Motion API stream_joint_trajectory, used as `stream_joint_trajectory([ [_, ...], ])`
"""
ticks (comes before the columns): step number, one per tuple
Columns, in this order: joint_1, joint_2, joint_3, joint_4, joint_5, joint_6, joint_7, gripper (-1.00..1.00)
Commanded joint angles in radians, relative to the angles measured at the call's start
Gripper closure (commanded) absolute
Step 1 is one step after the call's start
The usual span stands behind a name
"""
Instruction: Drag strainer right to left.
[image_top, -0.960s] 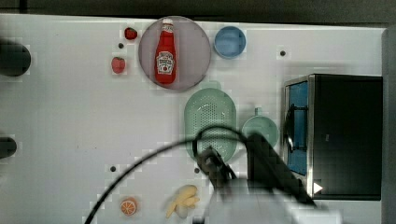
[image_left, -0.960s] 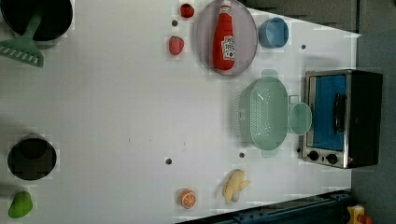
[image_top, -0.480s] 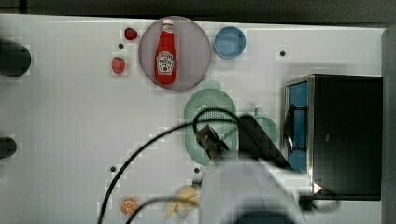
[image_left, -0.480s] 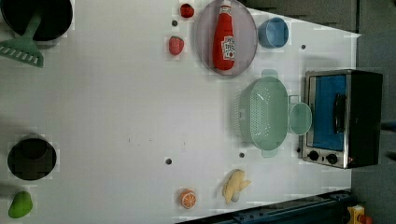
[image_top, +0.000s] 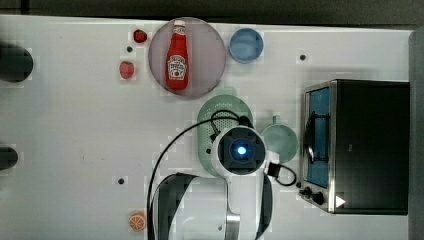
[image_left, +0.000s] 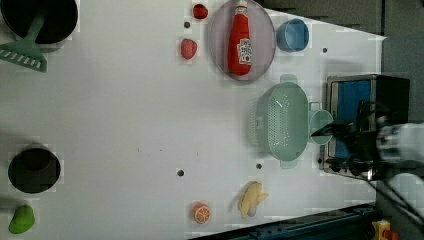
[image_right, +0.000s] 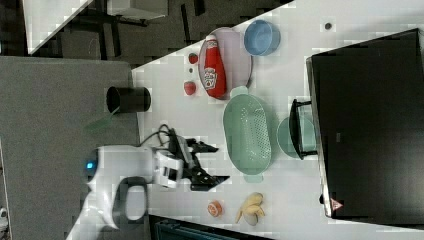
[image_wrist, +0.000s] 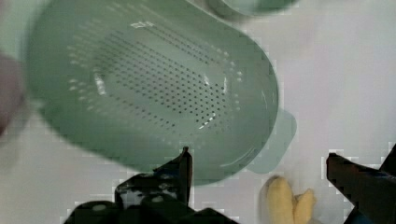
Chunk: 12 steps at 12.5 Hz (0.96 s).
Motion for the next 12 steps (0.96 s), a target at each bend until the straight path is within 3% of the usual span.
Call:
stream_joint_trajectory([
  [1, 0.007, 0.018, 0.012, 0.007, -0.017, 0.148, 0.279, -1.00],
  [7, 0.008, 0.304, 0.020, -0.005, -0.016, 0.401, 0.376, -1.00],
  [12, 0.032, 0.460, 0.035, -0.004, -0.015, 0.544, 0.499, -1.00],
])
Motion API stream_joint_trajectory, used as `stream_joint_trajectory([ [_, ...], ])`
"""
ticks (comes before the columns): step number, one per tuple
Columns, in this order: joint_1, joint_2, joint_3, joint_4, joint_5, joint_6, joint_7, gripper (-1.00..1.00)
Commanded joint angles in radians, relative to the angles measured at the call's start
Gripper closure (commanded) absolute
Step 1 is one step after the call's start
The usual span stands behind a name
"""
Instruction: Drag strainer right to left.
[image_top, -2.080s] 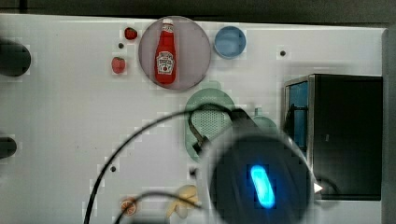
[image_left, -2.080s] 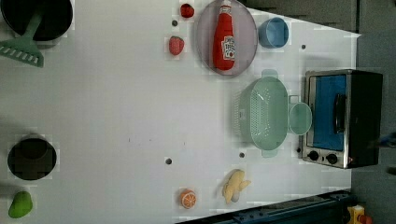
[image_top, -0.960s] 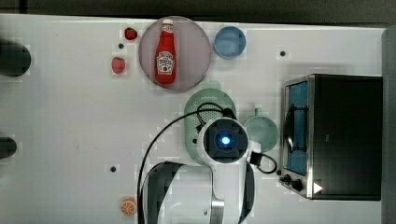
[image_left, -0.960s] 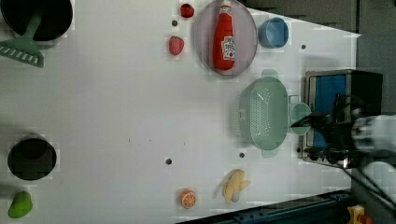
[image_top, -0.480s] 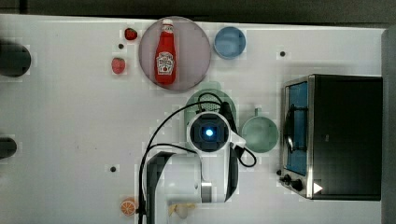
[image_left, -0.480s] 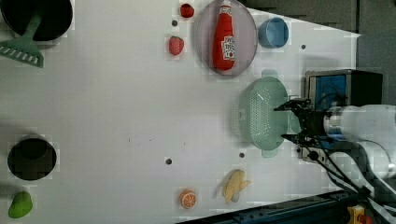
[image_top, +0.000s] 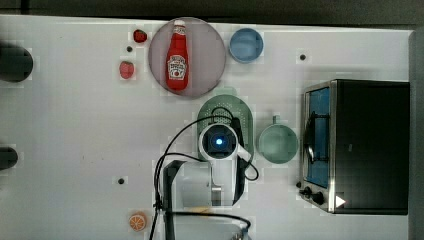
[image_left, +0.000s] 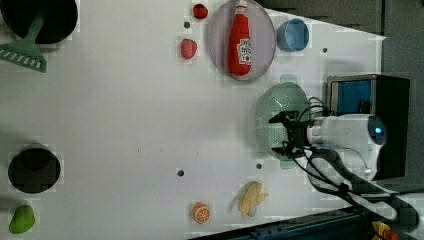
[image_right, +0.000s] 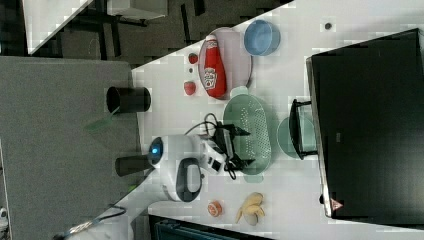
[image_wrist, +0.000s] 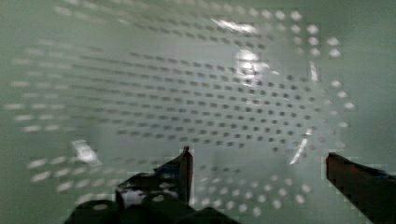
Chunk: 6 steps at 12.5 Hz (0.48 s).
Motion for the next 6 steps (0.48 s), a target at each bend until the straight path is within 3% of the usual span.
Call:
stream_joint_trajectory([
  [1, 0.031, 0.023, 0.001, 0.009, -0.008, 0.052, 0.112, -1.00],
  [6, 0.077, 0.049, 0.020, 0.010, -0.005, 0.082, 0.124, -1.00],
])
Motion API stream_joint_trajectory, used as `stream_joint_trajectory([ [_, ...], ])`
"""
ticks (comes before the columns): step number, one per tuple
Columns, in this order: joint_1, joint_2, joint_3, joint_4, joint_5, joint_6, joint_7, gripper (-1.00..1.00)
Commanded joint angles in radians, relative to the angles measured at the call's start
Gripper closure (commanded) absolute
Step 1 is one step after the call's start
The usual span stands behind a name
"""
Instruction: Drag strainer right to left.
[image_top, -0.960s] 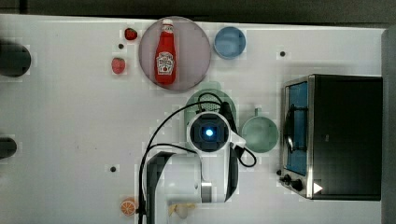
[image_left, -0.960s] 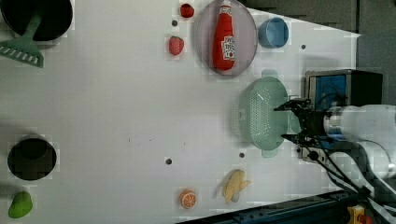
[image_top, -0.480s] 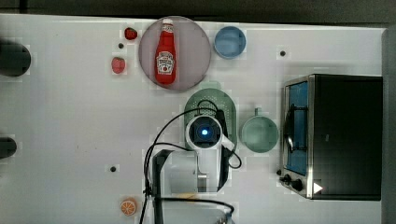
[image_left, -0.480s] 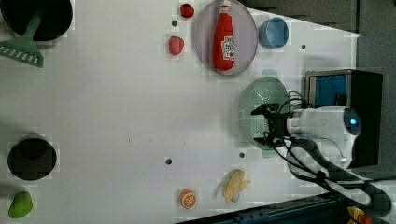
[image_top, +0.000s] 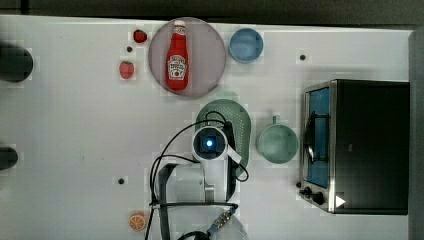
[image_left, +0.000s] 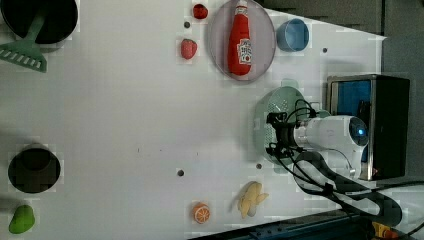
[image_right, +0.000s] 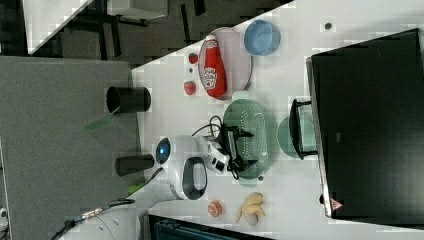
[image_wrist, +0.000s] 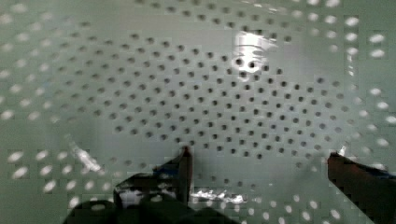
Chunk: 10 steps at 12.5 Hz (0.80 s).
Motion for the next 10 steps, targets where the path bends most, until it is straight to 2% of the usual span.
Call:
stream_joint_trajectory([
  [1, 0.055, -0.024, 0.013, 0.004, 0.014, -0.006, 0.084, -1.00],
  [10, 0.231, 0.005, 0.072, 0.053, 0.043, -0.013, 0.406, -1.00],
])
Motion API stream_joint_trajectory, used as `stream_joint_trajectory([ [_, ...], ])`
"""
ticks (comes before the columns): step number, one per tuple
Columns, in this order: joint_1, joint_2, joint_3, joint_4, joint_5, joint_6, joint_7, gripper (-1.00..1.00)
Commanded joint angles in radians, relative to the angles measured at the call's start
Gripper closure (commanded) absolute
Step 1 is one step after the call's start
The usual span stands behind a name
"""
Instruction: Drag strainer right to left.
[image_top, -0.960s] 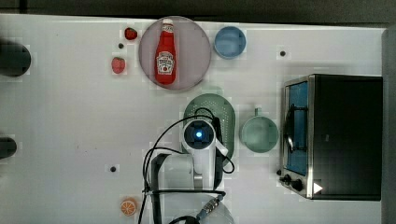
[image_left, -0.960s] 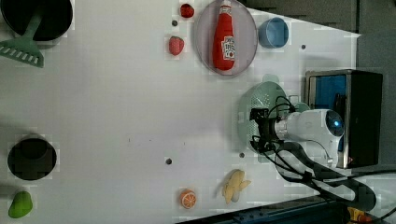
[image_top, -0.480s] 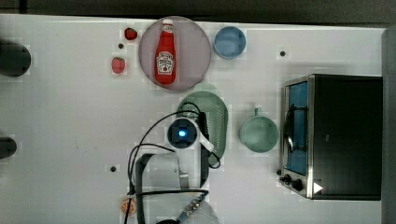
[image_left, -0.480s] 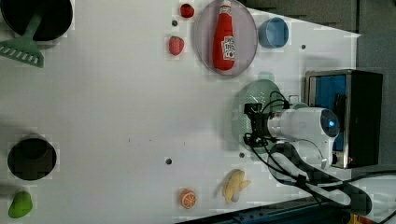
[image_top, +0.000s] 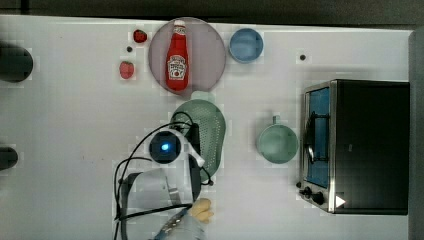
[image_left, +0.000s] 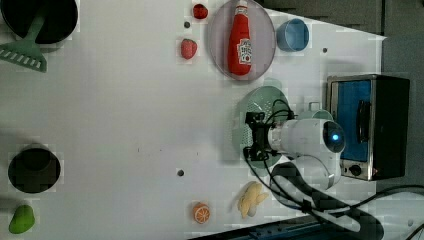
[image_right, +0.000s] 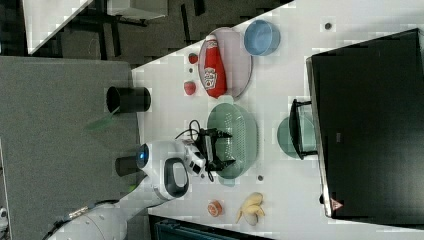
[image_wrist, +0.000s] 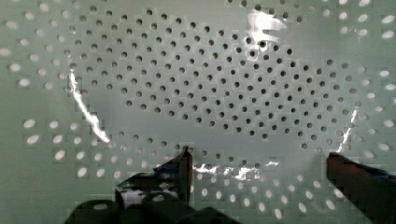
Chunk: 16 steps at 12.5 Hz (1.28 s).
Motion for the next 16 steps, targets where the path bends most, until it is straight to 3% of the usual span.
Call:
stream_joint_trajectory([
  [1, 0.085, 0.008, 0.027, 0.050, 0.024, -0.018, 0.159, -1.00],
  [5, 0.155, 0.053, 0.028, 0.117, 0.032, -0.025, 0.175, -1.00],
  [16, 0.341, 0.148, 0.028, 0.321, 0.178, -0.104, 0.268, -1.00],
])
